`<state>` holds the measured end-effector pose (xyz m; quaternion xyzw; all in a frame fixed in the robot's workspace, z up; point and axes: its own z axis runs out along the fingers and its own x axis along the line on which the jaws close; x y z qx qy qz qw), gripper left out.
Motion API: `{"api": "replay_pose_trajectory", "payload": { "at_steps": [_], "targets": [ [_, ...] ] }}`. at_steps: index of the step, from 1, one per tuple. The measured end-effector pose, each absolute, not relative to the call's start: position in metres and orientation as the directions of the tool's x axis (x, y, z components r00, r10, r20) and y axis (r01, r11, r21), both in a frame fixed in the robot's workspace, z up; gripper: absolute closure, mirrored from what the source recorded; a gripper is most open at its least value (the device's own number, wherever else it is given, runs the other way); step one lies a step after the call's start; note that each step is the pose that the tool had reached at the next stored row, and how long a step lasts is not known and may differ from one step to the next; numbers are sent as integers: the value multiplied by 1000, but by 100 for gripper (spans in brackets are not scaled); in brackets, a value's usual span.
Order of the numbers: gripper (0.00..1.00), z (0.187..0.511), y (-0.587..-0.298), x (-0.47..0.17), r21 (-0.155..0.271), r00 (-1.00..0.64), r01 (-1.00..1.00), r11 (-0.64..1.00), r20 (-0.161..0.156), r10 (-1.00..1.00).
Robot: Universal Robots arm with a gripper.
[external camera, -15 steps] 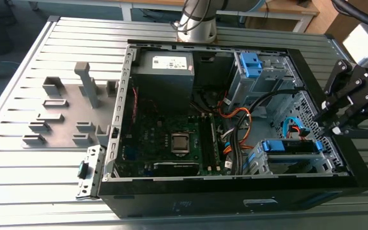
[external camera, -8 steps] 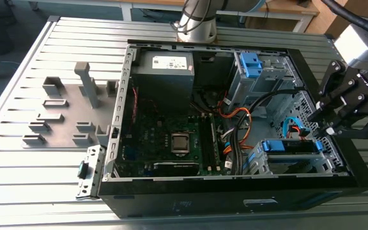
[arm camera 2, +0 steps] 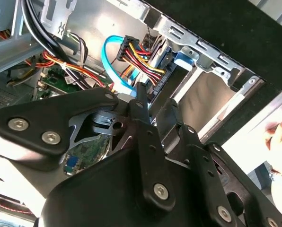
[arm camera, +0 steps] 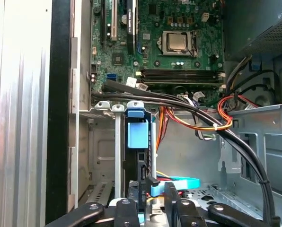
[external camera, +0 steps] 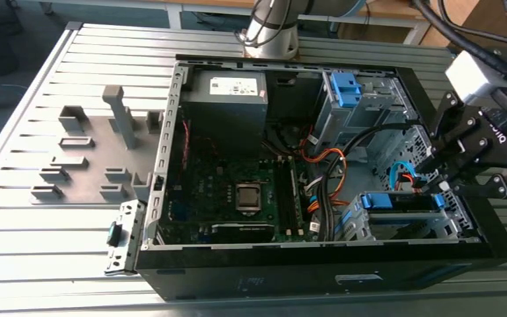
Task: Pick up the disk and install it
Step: 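Insert the first disk wire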
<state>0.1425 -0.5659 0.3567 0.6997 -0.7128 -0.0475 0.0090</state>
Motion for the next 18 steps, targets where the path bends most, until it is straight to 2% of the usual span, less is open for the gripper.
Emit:
{"api": "replay_pose_trajectory", "payload": {
  "at_steps": [7, 8, 9, 11, 18],
  "targets": [
    [66, 356, -566, 142, 80, -21, -997, 16, -54, -998],
    [72, 356, -566, 142, 80, -21, -997, 16, -53, -998],
    [72, 356, -566, 142, 80, -21, -997, 16, -54, -998],
    [84, 356, -566, 142, 80, -21, -997, 16, -54, -998],
    [84, 356, -566, 142, 80, -21, -997, 16, -54, -998]
  ]
}}
